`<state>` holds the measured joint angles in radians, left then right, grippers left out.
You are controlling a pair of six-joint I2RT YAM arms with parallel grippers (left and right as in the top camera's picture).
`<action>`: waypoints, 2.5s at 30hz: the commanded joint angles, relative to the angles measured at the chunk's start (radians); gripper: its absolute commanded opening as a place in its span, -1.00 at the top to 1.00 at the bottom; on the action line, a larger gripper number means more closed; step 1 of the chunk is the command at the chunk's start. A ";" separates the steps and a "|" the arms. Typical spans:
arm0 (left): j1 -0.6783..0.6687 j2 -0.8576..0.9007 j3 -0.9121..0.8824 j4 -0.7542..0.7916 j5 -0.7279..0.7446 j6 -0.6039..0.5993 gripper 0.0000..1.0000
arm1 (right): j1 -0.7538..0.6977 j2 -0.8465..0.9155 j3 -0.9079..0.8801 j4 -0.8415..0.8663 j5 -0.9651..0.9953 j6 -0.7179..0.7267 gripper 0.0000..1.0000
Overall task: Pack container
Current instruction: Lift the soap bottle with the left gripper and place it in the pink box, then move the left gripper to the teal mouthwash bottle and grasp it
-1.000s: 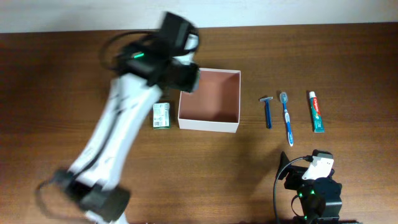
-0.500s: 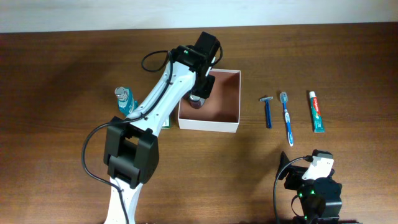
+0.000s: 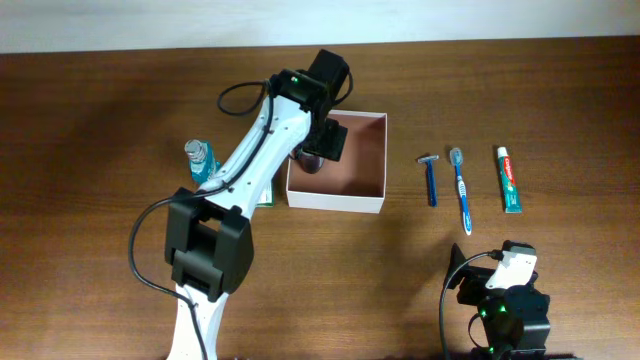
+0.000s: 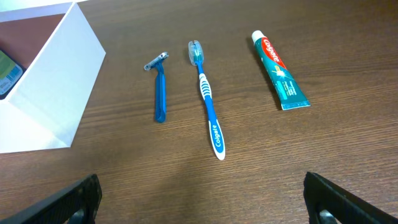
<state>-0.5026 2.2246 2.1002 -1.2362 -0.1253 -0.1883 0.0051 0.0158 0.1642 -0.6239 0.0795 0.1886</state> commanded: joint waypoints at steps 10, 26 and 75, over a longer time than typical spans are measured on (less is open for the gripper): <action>0.038 -0.040 0.514 -0.452 0.107 0.026 -0.99 | -0.006 -0.007 -0.007 0.000 -0.001 0.011 -1.00; 0.301 -0.234 0.303 -0.452 -0.056 0.092 -0.99 | -0.006 -0.007 -0.007 0.000 -0.001 0.011 -0.98; 0.443 -0.483 -0.432 0.052 0.107 0.114 0.57 | -0.006 -0.007 -0.007 0.000 -0.001 0.011 -0.98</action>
<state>-0.0566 1.8885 1.6379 -1.1625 -0.0772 -0.0723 0.0051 0.0158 0.1642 -0.6235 0.0795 0.1883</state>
